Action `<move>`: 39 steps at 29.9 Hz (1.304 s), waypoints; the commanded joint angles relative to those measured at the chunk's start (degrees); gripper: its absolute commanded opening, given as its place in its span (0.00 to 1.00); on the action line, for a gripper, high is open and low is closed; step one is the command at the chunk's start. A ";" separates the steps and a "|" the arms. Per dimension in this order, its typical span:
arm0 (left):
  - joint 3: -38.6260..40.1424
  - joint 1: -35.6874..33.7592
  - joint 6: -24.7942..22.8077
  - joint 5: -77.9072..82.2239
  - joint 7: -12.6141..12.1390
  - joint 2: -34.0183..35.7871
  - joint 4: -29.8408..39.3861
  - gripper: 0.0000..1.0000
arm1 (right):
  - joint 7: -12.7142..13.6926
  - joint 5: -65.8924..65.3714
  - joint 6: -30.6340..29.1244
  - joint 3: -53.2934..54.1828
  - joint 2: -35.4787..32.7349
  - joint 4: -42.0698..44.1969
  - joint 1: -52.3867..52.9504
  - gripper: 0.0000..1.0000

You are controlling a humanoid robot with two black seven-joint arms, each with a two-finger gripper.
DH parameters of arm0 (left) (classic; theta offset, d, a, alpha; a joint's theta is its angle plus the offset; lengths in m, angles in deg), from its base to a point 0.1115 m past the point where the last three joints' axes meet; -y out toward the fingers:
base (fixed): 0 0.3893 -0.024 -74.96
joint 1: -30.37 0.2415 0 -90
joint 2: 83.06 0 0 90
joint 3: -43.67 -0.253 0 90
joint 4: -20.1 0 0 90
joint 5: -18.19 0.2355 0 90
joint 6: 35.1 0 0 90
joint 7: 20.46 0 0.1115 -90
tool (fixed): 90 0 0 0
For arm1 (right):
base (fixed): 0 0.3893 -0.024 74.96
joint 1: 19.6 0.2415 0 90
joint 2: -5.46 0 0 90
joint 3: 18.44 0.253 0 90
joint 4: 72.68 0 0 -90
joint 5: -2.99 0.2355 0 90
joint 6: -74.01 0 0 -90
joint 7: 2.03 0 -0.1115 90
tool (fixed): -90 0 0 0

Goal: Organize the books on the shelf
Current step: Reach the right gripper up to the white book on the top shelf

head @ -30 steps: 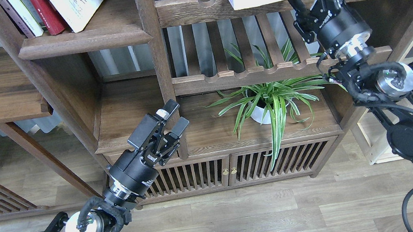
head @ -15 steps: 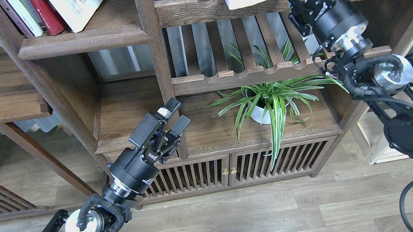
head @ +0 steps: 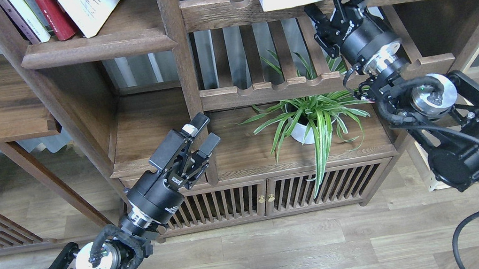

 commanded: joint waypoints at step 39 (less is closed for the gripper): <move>0.38 0.40 0.00 0.18 0.00 0.00 0.00 0.98 | -0.35 -0.27 12.80 2.29 1.78 0.44 3.92 0.68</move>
